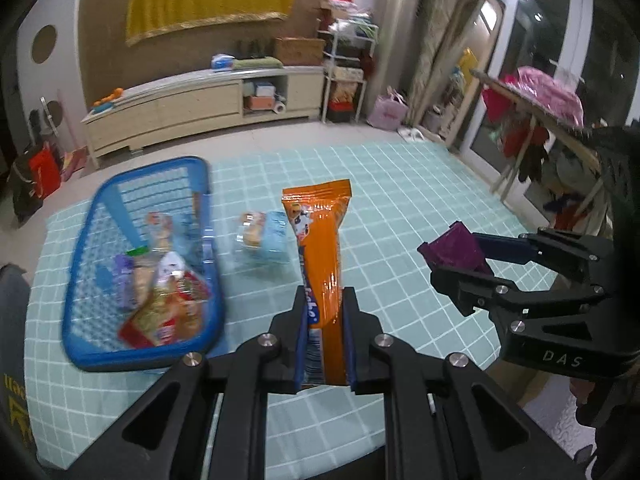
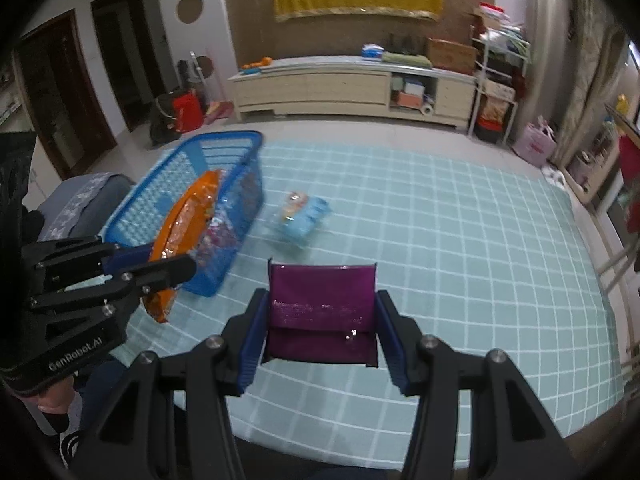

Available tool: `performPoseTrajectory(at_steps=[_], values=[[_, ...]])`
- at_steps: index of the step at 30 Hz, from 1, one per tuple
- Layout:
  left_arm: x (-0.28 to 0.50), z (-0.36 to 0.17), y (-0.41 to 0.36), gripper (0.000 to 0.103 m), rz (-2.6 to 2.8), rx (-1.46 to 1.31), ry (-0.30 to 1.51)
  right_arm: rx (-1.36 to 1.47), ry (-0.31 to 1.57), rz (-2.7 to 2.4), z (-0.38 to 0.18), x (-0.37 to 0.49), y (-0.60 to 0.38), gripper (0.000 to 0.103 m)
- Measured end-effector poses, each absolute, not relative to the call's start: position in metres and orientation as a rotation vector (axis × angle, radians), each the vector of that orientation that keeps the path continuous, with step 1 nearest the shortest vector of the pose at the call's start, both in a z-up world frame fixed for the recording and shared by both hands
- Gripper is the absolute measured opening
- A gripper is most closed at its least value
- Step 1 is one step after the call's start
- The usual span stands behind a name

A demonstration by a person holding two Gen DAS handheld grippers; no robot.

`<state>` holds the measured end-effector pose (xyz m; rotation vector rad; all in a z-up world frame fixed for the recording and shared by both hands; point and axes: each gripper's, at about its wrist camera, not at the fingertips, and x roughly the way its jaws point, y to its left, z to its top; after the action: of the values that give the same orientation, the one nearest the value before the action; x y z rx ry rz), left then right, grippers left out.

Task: Organize snacks
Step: 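Carry the purple pack and orange bar over the blue basket with both tools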

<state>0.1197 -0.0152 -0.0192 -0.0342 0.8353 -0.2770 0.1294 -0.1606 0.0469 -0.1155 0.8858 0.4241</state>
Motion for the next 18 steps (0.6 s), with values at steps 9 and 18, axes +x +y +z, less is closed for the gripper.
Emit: performPoseTrajectory(at_steps=[9,18], values=[[0.103,-0.005,0.058,0.014,-0.195,-0.07,0.796,-0.165,0.859,0.51,0.063,0.127,-0.101,0.057],[0.098,-0.002,0.103,0.014,-0.131,-0.08,0.783,-0.226,0.849,0.589,0.062,0.132,-0.04,0.057]])
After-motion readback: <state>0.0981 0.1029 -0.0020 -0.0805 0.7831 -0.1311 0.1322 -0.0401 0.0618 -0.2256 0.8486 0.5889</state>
